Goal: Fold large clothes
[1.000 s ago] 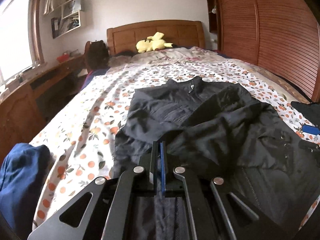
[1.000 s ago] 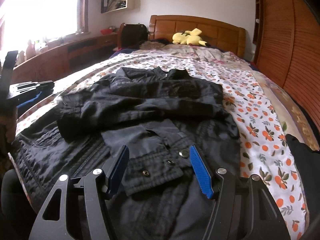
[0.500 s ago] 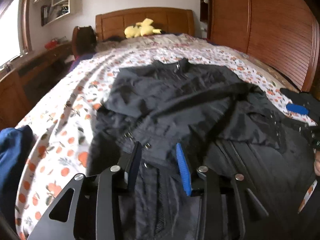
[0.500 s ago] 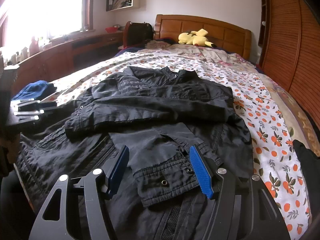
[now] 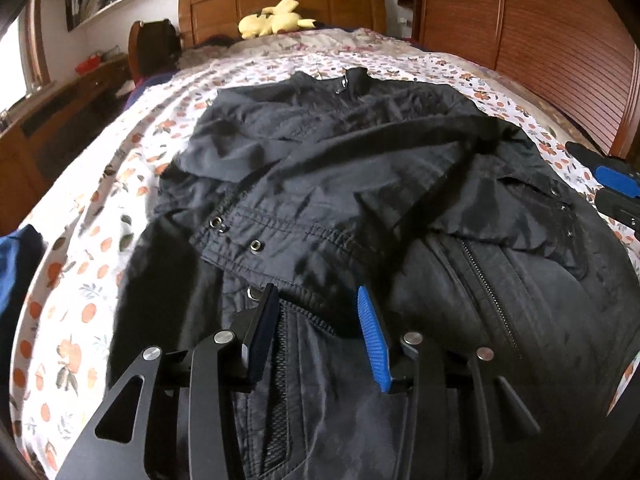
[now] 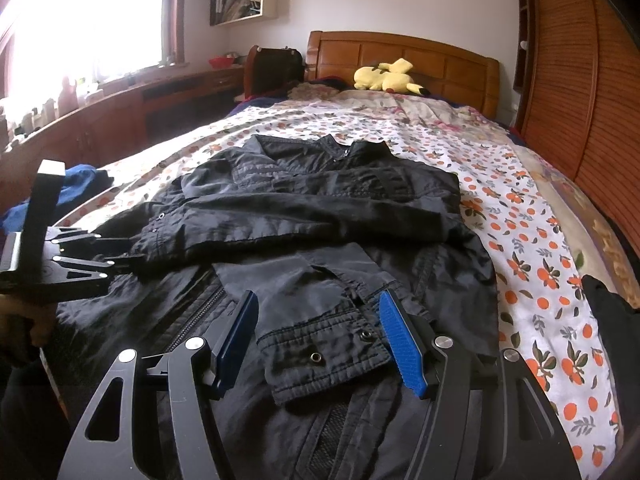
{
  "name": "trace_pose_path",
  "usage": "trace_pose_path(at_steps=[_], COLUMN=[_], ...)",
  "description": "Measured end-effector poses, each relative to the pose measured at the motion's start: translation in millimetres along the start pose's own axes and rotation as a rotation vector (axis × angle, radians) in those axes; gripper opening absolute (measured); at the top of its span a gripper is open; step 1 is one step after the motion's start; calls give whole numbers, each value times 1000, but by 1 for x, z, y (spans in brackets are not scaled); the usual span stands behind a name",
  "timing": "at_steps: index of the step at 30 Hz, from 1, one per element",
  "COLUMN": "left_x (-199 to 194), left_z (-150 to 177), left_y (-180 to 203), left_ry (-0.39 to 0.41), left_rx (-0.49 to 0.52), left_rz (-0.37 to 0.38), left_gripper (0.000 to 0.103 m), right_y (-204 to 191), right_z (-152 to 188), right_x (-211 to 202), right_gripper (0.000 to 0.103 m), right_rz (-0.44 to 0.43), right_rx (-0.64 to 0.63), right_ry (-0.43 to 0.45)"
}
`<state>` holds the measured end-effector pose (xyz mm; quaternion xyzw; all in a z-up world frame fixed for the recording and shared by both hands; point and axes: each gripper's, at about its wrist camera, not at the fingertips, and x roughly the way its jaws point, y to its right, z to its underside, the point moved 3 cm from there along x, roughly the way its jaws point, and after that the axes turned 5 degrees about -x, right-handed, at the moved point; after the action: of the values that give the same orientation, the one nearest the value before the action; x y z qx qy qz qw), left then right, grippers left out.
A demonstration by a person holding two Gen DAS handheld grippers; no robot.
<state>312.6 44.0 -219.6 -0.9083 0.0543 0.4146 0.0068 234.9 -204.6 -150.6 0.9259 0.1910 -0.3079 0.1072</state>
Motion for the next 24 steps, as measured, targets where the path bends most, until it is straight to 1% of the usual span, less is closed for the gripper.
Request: trace_pose_path(at_steps=[1,2,3,5,7,11,14,17,19,20,21,22,23,24], left_x=[2,4,5,-2,-20,-62,-81,-87,-91,-93,-95,-98,-102,-104], left_z=[0,1,1,-1,-3,-1,4,9,13,13,14,14,14,15], left_y=[0,0,1,4,9,23,36,42,43,42,41,39,36,32], left_ry=[-7,-11,-18,6,54,128,151,149,157,163,171,184,198,211], left_rx=[-1,0,0,3,17,23,37,35,32,31,29,24,14,5], left_rz=[7,10,26,36,31,80,97,103,90,80,71,62,53,50], left_gripper=[41,19,9,6,6,5,5,7,12,19,33,42,61,74], right_y=[0,0,0,0,0,4,4,4,4,5,4,4,4,5], right_z=[0,0,0,0,0,2,3,3,3,3,4,4,4,4], right_x=[0,0,0,0,0,-3,-4,-5,-5,-5,-5,-5,-5,-5], right_gripper=[60,60,60,60,60,60,60,60,60,60,60,60,60,60], right_rz=[-2,-2,-1,0,1,1,1,1,2,2,2,1,1,1], right_rx=[0,-1,-1,-1,0,7,7,7,7,8,9,9,8,7], right_ry=[0,0,0,0,1,5,7,6,6,5,5,4,3,3])
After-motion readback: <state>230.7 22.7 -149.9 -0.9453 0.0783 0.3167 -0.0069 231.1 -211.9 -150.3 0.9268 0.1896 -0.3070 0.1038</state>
